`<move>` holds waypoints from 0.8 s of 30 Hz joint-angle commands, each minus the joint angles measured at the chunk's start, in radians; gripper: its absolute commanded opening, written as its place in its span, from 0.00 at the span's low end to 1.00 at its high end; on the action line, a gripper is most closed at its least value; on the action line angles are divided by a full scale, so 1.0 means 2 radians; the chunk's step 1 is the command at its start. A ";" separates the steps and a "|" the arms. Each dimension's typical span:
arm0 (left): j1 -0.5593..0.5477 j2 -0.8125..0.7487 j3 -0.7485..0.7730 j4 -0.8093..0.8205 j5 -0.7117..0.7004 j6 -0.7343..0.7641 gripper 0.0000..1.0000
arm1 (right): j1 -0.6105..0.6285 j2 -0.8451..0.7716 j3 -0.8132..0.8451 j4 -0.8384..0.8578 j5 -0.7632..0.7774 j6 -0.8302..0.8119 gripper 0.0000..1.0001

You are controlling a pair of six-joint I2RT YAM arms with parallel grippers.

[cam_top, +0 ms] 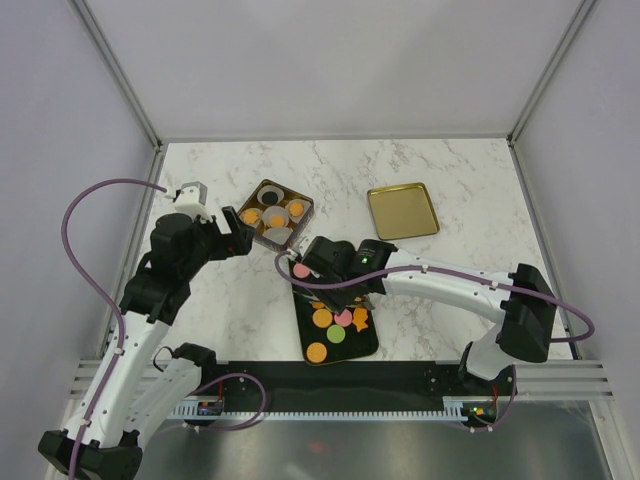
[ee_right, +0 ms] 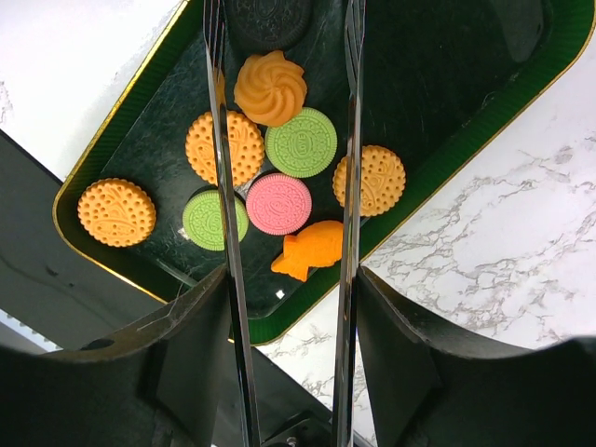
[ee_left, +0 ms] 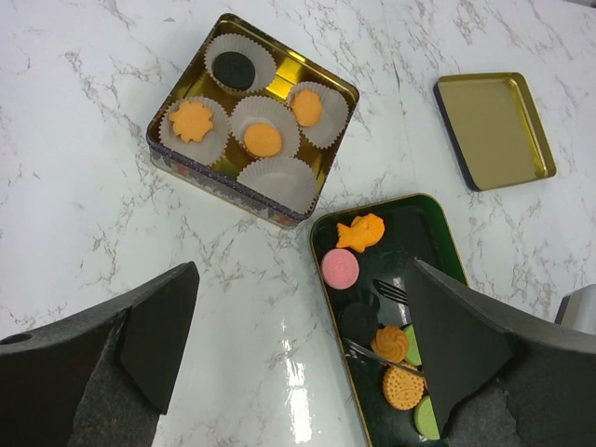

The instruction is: Pack the cookies

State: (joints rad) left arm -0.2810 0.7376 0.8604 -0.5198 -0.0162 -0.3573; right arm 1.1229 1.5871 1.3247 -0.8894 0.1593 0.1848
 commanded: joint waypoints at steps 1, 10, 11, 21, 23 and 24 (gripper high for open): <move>0.003 0.001 -0.004 0.024 0.006 -0.005 1.00 | 0.003 0.001 0.011 0.017 0.006 -0.007 0.61; 0.003 0.002 -0.005 0.023 0.006 -0.005 1.00 | 0.002 0.012 0.007 0.027 0.001 -0.003 0.59; 0.002 0.001 -0.005 0.024 0.006 -0.004 1.00 | 0.002 0.013 0.006 0.027 0.001 -0.003 0.58; 0.003 0.001 -0.005 0.023 0.017 -0.005 1.00 | 0.003 0.013 0.002 0.027 0.002 0.000 0.47; 0.003 0.000 -0.005 0.023 0.017 -0.005 1.00 | 0.002 0.009 0.003 0.027 0.009 0.002 0.45; 0.003 0.000 -0.005 0.024 0.017 -0.004 1.00 | 0.001 0.007 0.008 0.025 0.015 0.003 0.42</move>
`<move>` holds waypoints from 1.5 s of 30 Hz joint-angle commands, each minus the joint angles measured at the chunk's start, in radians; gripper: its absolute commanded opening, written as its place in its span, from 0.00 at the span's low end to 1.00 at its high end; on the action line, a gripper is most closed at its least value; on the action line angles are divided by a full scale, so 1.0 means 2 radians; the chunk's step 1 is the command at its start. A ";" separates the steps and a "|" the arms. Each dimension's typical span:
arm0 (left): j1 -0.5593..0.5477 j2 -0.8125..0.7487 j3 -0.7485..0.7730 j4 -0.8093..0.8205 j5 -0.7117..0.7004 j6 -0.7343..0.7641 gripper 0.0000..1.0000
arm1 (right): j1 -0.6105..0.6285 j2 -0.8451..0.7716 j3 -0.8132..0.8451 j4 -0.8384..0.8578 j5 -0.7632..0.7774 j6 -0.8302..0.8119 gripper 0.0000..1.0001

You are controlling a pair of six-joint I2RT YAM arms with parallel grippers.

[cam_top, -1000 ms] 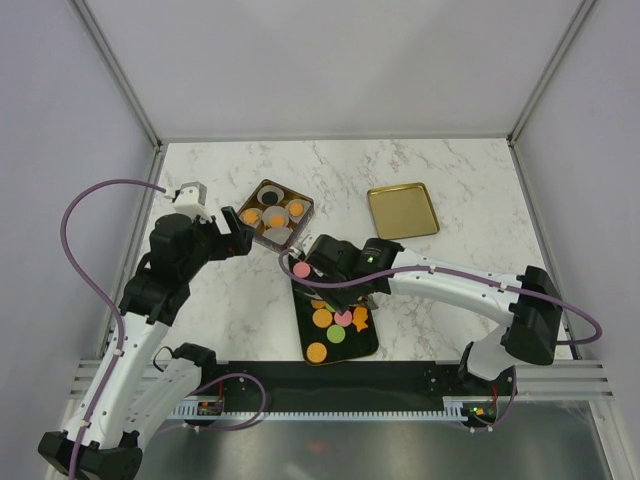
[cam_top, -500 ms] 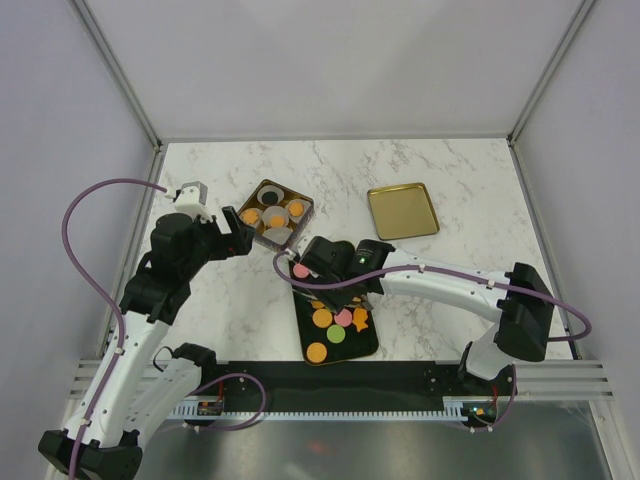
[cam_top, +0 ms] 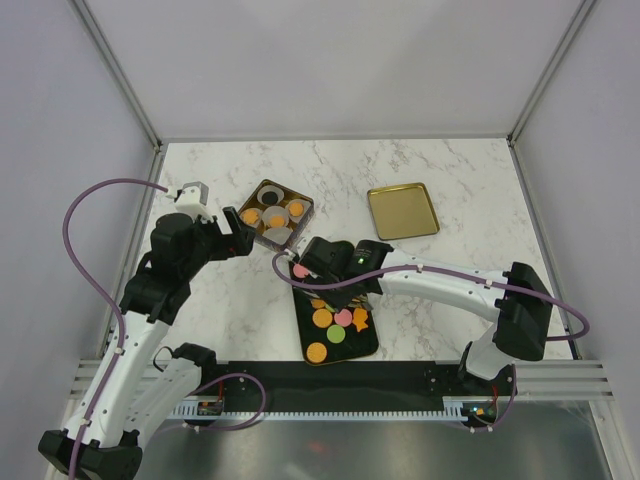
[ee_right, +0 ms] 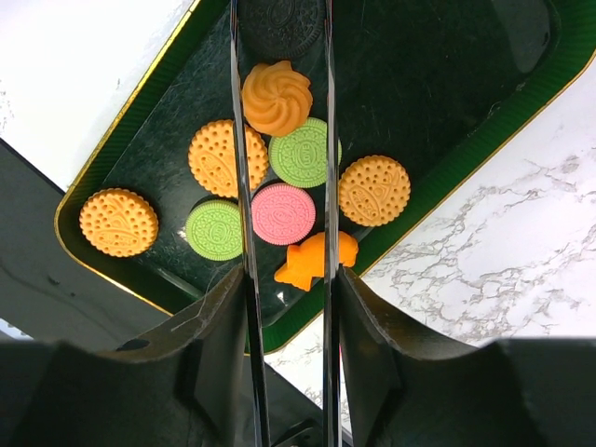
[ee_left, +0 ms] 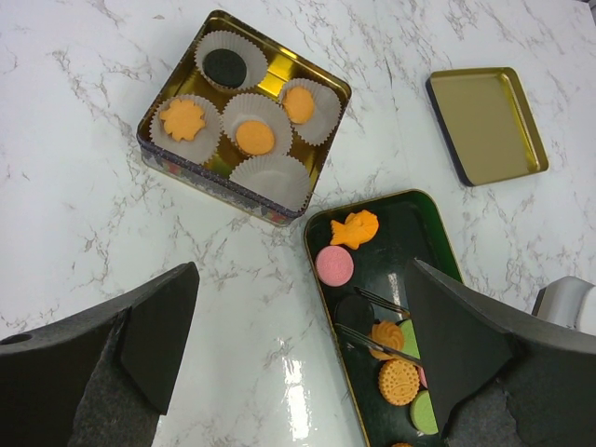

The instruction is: Pack the cookies

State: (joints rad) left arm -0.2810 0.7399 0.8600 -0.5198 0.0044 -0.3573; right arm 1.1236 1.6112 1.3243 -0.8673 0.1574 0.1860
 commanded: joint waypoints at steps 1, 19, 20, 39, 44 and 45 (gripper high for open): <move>0.003 0.000 -0.004 0.024 0.007 -0.005 1.00 | -0.003 -0.009 0.011 0.012 0.015 0.002 0.41; 0.004 0.003 -0.003 0.024 0.005 -0.005 1.00 | -0.082 0.027 0.193 0.013 0.027 -0.007 0.39; 0.004 0.003 -0.003 0.023 0.005 -0.005 1.00 | -0.082 0.036 0.205 0.016 0.026 -0.009 0.39; 0.004 0.003 -0.004 0.024 0.004 -0.005 1.00 | -0.086 0.172 0.261 0.035 0.019 -0.011 0.39; 0.004 0.002 -0.004 0.023 0.004 -0.005 1.00 | -0.086 0.172 0.256 0.035 0.013 -0.009 0.39; 0.004 0.002 -0.004 0.023 0.005 -0.005 1.00 | -0.086 0.171 0.254 0.035 0.013 -0.009 0.39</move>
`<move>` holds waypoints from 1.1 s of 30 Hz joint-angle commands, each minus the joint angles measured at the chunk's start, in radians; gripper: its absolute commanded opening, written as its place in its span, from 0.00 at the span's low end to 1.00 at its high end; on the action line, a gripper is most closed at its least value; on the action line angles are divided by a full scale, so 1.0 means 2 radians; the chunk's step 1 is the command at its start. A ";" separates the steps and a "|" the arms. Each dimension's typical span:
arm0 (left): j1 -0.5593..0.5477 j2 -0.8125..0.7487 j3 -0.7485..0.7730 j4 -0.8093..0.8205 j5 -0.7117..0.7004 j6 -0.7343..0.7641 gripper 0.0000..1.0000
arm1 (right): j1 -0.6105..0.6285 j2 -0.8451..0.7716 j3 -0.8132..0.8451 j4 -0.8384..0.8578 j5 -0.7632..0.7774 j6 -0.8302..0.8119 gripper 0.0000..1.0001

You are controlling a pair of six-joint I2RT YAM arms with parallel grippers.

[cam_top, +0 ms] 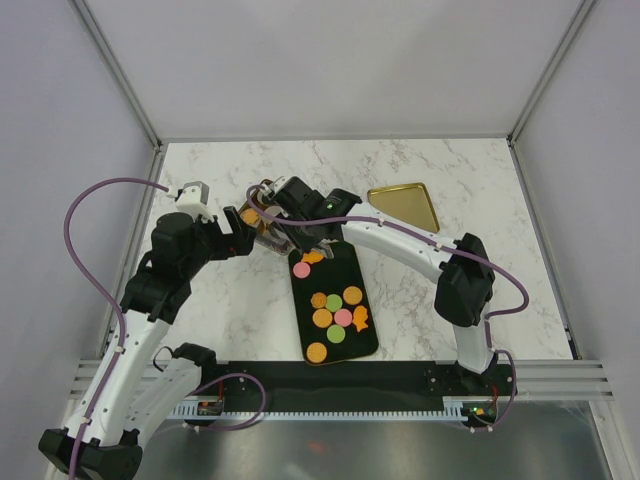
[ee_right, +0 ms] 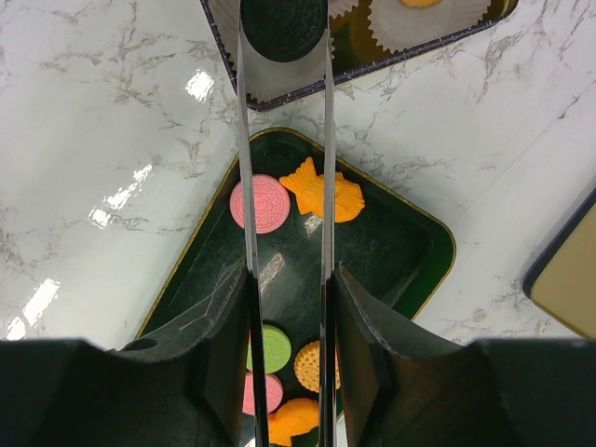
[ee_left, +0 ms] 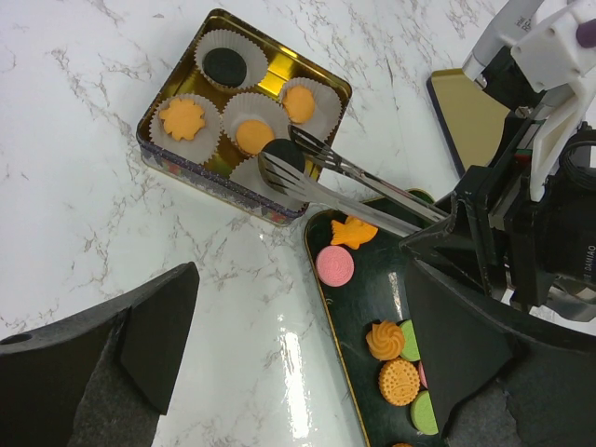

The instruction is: Pack the cookies

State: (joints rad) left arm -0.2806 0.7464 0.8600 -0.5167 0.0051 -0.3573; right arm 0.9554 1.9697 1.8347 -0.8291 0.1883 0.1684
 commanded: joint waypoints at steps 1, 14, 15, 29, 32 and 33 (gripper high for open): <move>0.004 0.000 -0.004 0.021 0.004 -0.005 1.00 | -0.001 -0.008 -0.003 0.016 -0.003 0.000 0.39; 0.005 -0.003 -0.005 0.021 0.005 -0.005 1.00 | -0.001 -0.014 -0.011 0.016 -0.011 0.001 0.47; 0.005 -0.003 -0.005 0.021 0.005 -0.005 1.00 | -0.001 -0.014 -0.011 0.015 -0.012 0.001 0.48; 0.005 -0.003 -0.005 0.021 0.005 -0.005 1.00 | -0.001 -0.022 -0.012 0.011 -0.014 0.001 0.52; 0.005 -0.001 -0.005 0.021 0.004 -0.005 1.00 | -0.001 -0.022 -0.012 0.010 -0.017 0.000 0.54; 0.005 -0.003 -0.005 0.021 0.005 -0.005 1.00 | -0.001 -0.023 -0.013 0.010 -0.016 0.001 0.54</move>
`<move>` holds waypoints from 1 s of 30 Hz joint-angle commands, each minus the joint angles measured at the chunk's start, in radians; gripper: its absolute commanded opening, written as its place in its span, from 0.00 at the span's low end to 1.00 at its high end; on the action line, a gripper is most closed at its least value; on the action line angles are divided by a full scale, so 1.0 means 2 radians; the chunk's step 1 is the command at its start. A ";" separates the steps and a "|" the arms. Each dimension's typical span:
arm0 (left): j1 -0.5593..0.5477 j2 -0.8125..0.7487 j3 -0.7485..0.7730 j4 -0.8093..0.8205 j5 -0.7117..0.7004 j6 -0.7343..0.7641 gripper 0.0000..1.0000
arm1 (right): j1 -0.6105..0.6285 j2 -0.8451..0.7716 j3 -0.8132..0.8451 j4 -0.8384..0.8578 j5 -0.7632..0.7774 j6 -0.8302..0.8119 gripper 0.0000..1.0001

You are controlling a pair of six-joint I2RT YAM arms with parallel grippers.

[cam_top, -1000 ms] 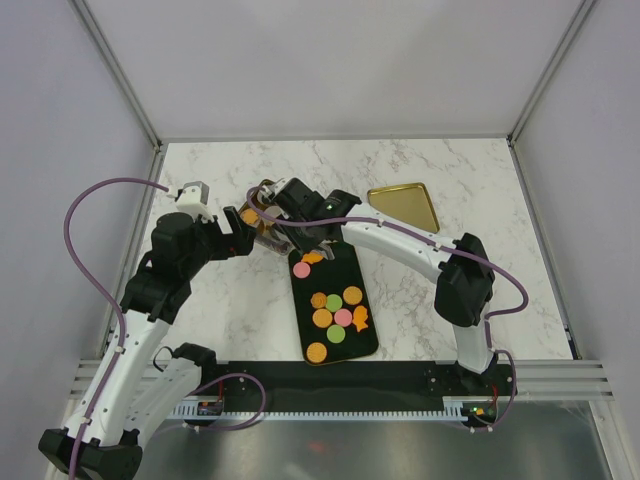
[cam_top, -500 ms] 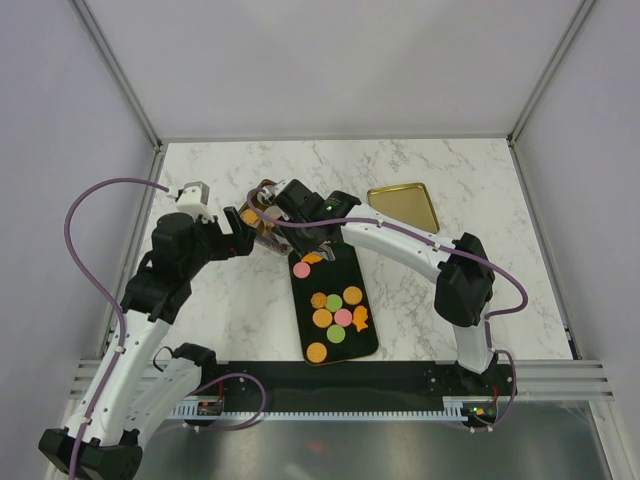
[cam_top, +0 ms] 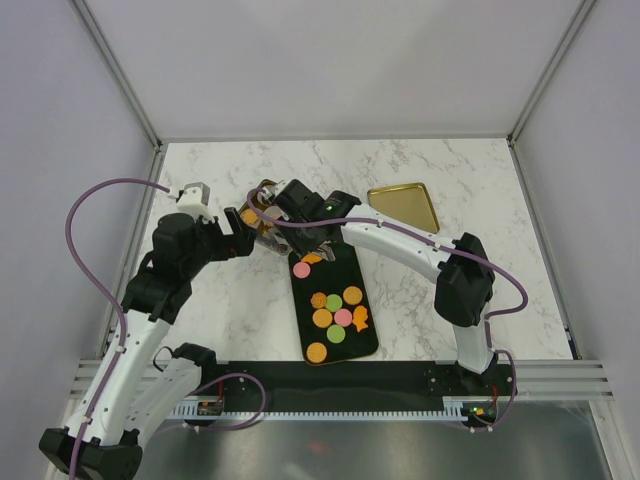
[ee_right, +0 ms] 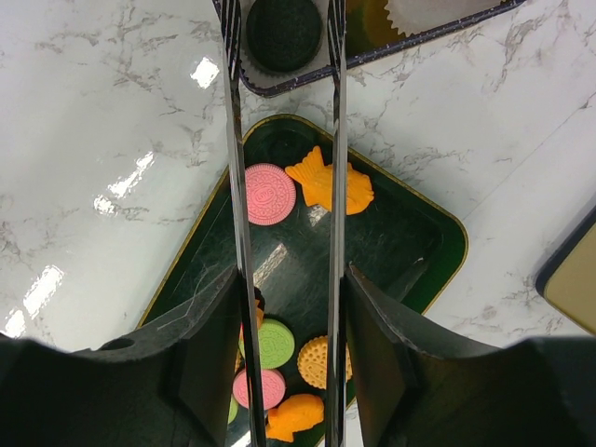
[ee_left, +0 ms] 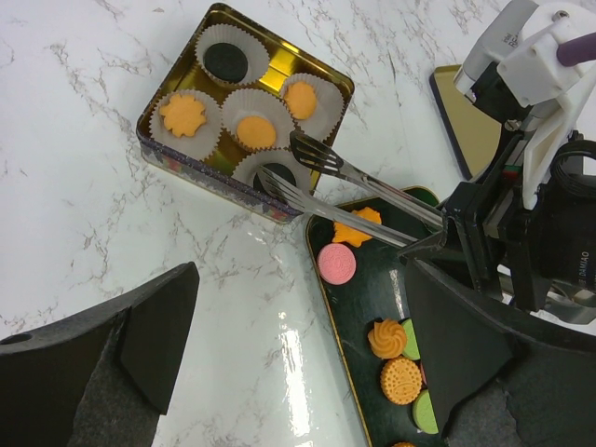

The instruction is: Pack the cookies

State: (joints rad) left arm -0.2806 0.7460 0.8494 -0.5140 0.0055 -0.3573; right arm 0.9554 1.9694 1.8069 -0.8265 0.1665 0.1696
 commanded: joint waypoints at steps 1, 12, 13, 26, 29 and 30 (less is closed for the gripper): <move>0.004 -0.003 0.000 0.020 0.004 -0.005 1.00 | -0.001 -0.023 0.000 0.008 -0.005 0.000 0.54; 0.005 0.001 0.002 0.020 0.006 -0.007 1.00 | -0.045 -0.083 -0.011 0.005 -0.002 0.006 0.50; 0.005 0.001 0.002 0.021 0.011 -0.008 1.00 | -0.070 -0.094 -0.016 0.005 -0.003 0.007 0.50; 0.004 0.010 -0.002 0.029 0.056 -0.019 1.00 | -0.446 -0.277 -0.284 0.148 -0.030 0.096 0.51; 0.003 0.008 -0.005 0.032 0.065 -0.020 1.00 | -0.489 -0.258 -0.328 0.200 -0.015 0.110 0.52; 0.003 0.009 -0.006 0.034 0.068 -0.021 1.00 | -0.501 -0.251 -0.343 0.226 -0.015 0.112 0.52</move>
State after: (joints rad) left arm -0.2768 0.7670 0.8433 -0.4965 0.0937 -0.3756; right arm -0.0086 1.4357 1.1797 -0.5518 0.1509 0.3382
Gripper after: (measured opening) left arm 0.994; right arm 0.522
